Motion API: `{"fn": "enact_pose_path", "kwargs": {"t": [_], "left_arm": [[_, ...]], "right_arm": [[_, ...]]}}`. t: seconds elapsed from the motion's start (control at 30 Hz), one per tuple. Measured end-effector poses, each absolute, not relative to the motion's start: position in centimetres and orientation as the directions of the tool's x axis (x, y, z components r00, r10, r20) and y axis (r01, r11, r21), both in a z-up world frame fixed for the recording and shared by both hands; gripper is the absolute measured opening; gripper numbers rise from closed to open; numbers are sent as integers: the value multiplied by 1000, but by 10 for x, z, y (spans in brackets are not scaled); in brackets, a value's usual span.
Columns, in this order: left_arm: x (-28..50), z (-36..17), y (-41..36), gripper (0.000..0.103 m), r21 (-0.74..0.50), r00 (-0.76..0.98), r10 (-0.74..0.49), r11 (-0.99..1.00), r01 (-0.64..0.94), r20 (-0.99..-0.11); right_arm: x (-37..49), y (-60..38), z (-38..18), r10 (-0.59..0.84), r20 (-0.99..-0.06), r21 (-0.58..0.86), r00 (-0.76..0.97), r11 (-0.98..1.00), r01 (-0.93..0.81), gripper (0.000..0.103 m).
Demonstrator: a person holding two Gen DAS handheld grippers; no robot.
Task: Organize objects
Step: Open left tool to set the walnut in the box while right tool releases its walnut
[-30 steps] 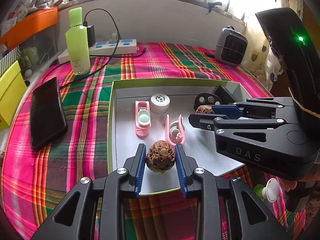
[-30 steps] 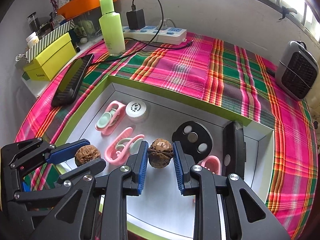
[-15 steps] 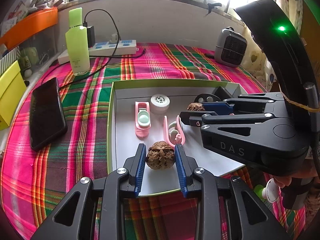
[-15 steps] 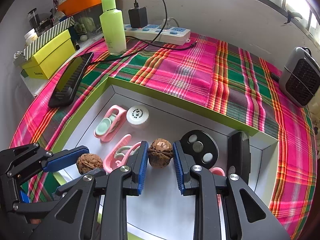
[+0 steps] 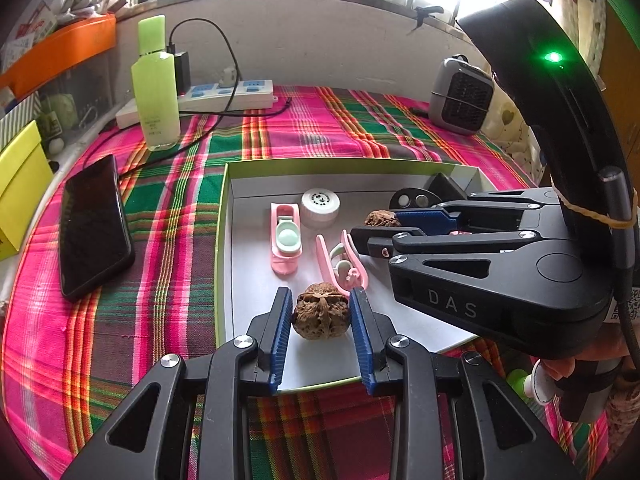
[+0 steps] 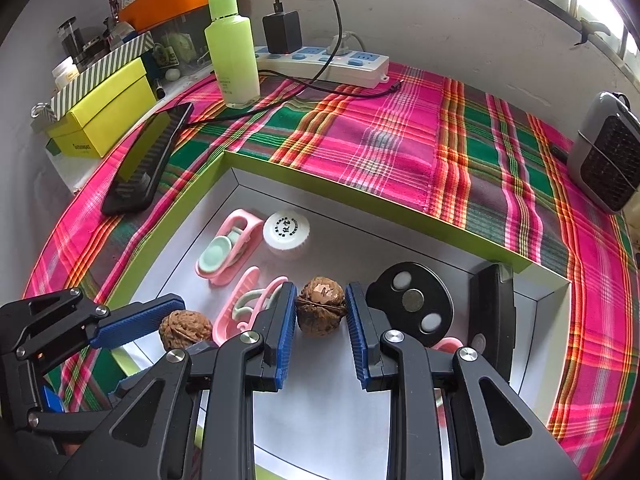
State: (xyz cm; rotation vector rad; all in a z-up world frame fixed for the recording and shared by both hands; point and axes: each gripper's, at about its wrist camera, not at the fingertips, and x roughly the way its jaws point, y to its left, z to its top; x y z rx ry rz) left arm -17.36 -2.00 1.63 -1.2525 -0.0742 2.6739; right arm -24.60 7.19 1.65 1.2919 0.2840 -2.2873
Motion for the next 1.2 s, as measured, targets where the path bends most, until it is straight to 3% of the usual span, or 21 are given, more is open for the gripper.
{"fn": "enact_pose_path", "kwargs": {"t": [0.4,0.73,1.2], "left_arm": [[-172,17,-18,35,-121,-625,194,-980,-158,-756],[-166,20,-19,41,-117,-634,183,-982,-145,-752],[-155,27,-23,45,-124,-645,173,-985,-121,-745]], "right_arm": [[-242,73,17,-305,-843,47,-444,-862,504,27],[-237,80,24,-320,-825,68,-465,-874,482,36],[-218,90,36,-348,-795,96,-497,-881,464,38]]}}
